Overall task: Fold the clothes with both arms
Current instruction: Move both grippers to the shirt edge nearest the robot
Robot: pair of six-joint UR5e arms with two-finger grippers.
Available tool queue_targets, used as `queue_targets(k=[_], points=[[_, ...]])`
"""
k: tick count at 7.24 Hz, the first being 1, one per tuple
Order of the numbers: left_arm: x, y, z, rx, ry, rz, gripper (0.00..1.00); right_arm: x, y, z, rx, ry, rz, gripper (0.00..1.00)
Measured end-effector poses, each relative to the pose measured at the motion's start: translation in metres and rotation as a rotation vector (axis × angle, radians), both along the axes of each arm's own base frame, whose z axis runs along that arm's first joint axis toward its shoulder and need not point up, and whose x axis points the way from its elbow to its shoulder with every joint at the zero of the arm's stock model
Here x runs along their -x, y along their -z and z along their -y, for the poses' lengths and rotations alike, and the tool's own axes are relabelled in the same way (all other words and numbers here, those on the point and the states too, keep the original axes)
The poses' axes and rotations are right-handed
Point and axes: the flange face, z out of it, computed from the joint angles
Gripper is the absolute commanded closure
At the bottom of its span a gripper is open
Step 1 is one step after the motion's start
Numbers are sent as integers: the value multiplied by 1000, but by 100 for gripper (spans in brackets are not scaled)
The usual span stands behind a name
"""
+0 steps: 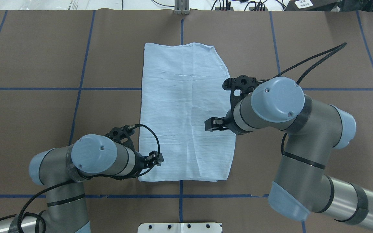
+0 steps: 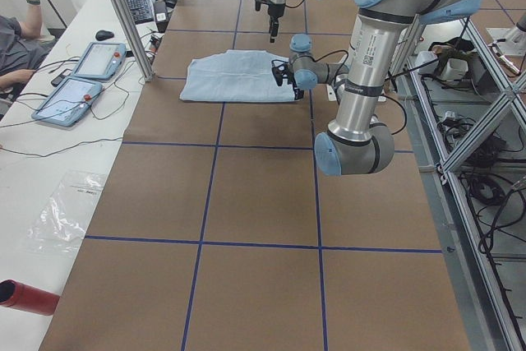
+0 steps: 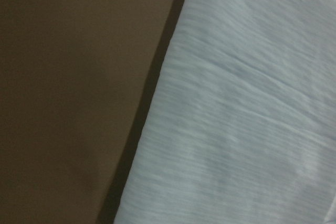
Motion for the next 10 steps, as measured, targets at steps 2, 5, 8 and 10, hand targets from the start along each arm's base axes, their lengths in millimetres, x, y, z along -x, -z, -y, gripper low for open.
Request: queue_targets(k=[2, 5, 8, 10], points=[[-4, -5, -7, 8, -11, 19, 17, 0, 0, 0, 10, -4, 3, 0], [-10, -8, -15, 16, -22, 28, 43, 0, 0, -1, 13, -4, 4, 0], [-10, -8, -16, 20, -22, 28, 85, -2, 1, -1, 14, -5, 4, 0], [-8, -5, -17, 20, -22, 29, 100, -3, 2, -2, 16, -7, 6, 0]])
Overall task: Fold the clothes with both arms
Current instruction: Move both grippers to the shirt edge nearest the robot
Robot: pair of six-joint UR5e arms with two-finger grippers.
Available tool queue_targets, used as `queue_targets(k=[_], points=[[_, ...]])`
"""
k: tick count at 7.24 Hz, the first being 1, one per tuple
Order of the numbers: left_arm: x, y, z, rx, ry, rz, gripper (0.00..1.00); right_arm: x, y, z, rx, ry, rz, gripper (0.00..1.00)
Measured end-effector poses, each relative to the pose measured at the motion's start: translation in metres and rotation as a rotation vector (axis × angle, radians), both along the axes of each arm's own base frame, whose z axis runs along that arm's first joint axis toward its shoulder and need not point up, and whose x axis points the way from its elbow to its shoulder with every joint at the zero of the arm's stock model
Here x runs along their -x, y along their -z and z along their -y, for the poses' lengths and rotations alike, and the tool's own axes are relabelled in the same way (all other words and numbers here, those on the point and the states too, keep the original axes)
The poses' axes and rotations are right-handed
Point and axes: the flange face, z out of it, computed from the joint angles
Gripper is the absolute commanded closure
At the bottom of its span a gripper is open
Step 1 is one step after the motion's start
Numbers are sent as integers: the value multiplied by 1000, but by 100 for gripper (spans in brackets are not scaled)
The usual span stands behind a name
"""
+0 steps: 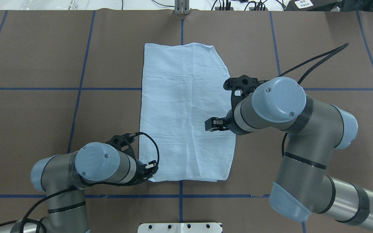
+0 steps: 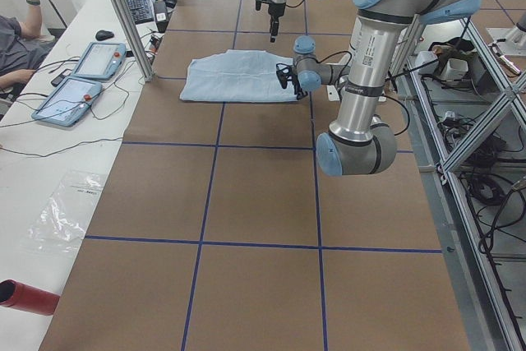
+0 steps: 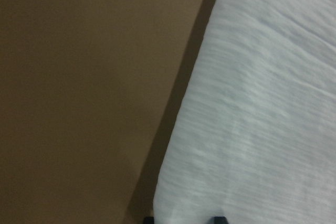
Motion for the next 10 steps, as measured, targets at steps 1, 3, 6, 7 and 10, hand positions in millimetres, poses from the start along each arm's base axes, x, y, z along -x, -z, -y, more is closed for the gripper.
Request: queue_targets(k=[1, 3, 6, 7, 10], points=[[2, 3, 0, 0, 0, 1, 100, -1, 1, -1, 7, -6, 4, 0], [12, 18, -2, -6, 0, -20, 100, -1, 2, -6, 48, -31, 16, 0], [28, 43, -7, -12, -4, -45, 100, 23, -8, -37, 216, -116, 26, 0], [32, 49, -8, -14, -3, -54, 100, 37, -18, -56, 286, -166, 13, 0], [38, 55, -9, -18, -2, -67, 100, 83, -42, -111, 414, -275, -26, 0]])
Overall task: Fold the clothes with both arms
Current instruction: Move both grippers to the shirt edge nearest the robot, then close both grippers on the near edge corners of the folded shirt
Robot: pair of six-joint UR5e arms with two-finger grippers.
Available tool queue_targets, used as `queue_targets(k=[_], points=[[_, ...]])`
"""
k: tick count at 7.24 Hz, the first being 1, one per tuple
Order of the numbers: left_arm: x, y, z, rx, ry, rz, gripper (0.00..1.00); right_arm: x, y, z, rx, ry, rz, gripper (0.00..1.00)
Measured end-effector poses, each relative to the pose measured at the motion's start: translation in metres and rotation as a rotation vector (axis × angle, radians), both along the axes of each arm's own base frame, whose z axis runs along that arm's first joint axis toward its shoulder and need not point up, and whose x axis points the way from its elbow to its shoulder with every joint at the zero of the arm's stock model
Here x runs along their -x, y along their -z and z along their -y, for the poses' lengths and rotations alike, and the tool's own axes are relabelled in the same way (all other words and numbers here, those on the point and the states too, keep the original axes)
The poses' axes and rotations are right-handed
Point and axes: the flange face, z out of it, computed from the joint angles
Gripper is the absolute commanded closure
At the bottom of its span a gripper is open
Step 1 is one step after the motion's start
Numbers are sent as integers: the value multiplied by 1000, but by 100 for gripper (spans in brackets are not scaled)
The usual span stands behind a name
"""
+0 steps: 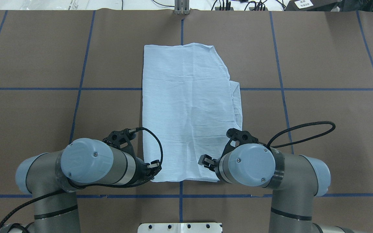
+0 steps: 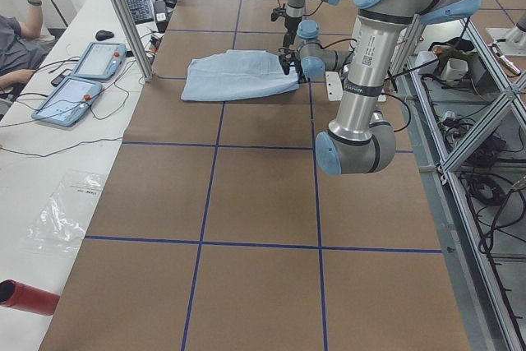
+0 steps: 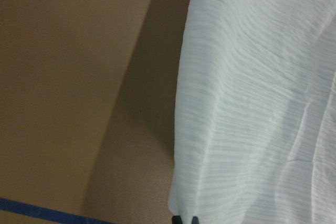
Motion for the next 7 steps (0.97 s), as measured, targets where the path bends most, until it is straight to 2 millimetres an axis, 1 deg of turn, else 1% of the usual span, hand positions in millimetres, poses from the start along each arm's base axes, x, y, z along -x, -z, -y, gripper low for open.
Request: queue_targets(k=[1, 3, 4, 7], points=[[1, 1, 0, -1, 0, -3, 100, 10, -8, -8, 15, -11, -19, 0], [2, 3, -1, -2, -1, -7, 100, 24, -23, -12, 27, -14, -53, 0], [2, 3, -1, -2, -1, -7, 100, 27, -26, -12, 30, -13, -62, 0], [2, 2, 0, -3, 1, -6, 100, 32, -28, -14, 31, -8, -67, 0]])
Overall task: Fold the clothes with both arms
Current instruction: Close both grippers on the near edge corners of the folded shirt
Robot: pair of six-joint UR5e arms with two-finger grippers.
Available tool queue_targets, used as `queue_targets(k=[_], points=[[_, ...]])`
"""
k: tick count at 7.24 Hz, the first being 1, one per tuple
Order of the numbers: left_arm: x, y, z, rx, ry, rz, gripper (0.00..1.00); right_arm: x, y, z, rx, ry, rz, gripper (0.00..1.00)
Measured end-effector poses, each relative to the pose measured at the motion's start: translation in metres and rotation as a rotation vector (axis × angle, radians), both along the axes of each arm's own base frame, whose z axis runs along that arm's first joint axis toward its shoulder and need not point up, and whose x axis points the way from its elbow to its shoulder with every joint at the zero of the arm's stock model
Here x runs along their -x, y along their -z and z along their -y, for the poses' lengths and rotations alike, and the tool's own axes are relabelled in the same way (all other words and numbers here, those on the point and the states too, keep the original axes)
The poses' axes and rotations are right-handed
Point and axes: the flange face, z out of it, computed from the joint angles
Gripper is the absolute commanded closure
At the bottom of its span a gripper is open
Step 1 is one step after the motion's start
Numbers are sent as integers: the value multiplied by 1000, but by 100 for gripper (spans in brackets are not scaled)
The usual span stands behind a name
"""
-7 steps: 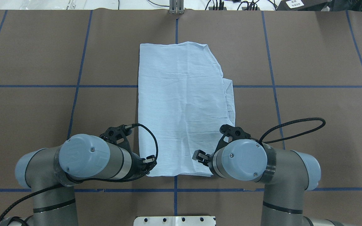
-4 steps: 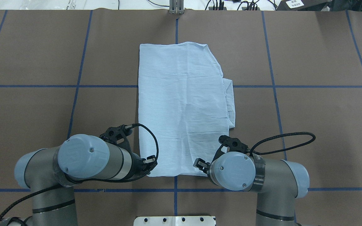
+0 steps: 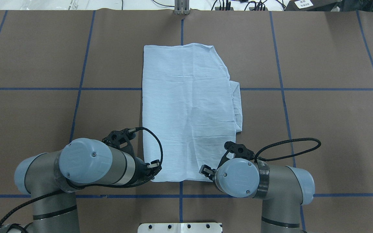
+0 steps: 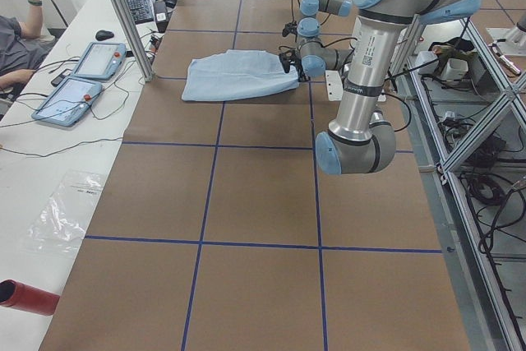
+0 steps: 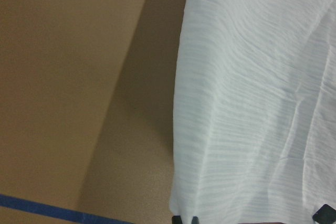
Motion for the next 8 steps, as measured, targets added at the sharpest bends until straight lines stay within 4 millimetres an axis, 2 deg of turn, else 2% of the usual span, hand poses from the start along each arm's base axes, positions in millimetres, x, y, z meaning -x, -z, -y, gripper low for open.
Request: queue_targets(k=[6, 7, 8], points=[[1, -2, 2, -1, 4, 4, 100, 9, 2, 0, -2, 7, -2, 0], [1, -3, 2, -1, 5, 5, 100, 12, 1, 1, -1, 7, -5, 4], [1, -3, 2, -2, 5, 4, 100, 13, 1, 1, 0, 6, -6, 34]])
